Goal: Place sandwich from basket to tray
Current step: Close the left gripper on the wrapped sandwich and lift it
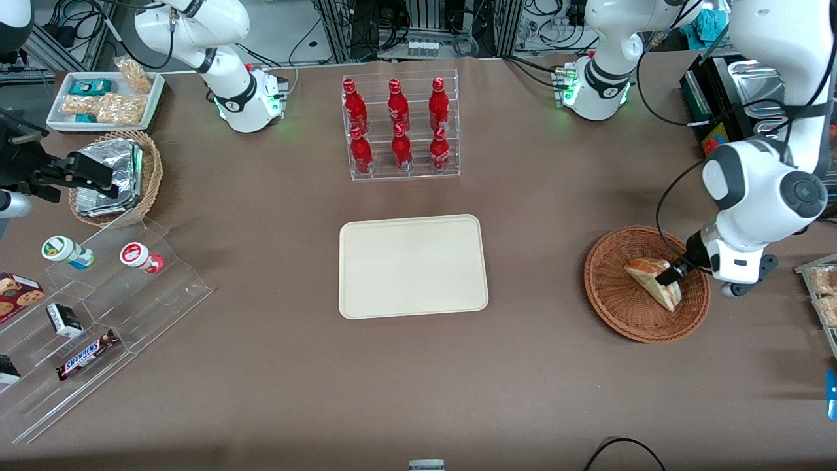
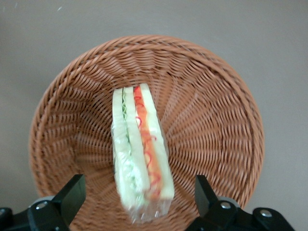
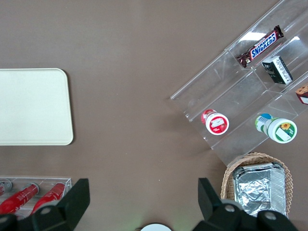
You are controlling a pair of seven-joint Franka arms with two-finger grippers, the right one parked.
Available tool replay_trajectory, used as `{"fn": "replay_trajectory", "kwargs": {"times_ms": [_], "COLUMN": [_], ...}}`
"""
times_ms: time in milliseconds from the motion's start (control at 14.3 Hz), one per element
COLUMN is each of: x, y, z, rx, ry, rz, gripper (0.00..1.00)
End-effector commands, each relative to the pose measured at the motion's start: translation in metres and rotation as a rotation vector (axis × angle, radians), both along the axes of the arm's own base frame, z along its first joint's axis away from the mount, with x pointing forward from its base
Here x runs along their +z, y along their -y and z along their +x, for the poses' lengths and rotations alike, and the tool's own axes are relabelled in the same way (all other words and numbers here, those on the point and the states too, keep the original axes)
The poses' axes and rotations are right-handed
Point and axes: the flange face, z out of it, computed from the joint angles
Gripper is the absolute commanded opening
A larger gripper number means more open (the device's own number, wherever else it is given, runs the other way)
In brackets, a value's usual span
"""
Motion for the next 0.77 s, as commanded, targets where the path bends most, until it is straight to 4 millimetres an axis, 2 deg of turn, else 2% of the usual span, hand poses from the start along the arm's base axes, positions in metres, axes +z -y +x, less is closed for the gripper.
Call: {"fn": "replay_trajectory", "kwargs": {"times_ms": [0,70,140,210,280,350,420,560,700], "x": [-0.029,-0.038,-0.045,-0.047,-0.046,-0.042,-0.033,0.002,0.034], "y": [0.002,0.002,0.002,0.002,0.004,0.008,0.010,0.016,0.040], "z": [0.003,0.003,0.002,0.001,0.001,0.000,-0.001,0.003,0.012], "rx": [0.148,0.161,0.184,0.203,0.200,0.192,0.179,0.121,0.003], "ry": [-0.004,-0.017,-0.030,-0.038,-0.041,-0.051,-0.070,-0.113,-0.163], "rz": [-0.011,-0.010,-0.010,-0.010,-0.010,-0.009,-0.008,-0.006,-0.010], "gripper": [1.00,0.96,0.67,0.30,0.14,0.08,0.08,0.04,0.00]}}
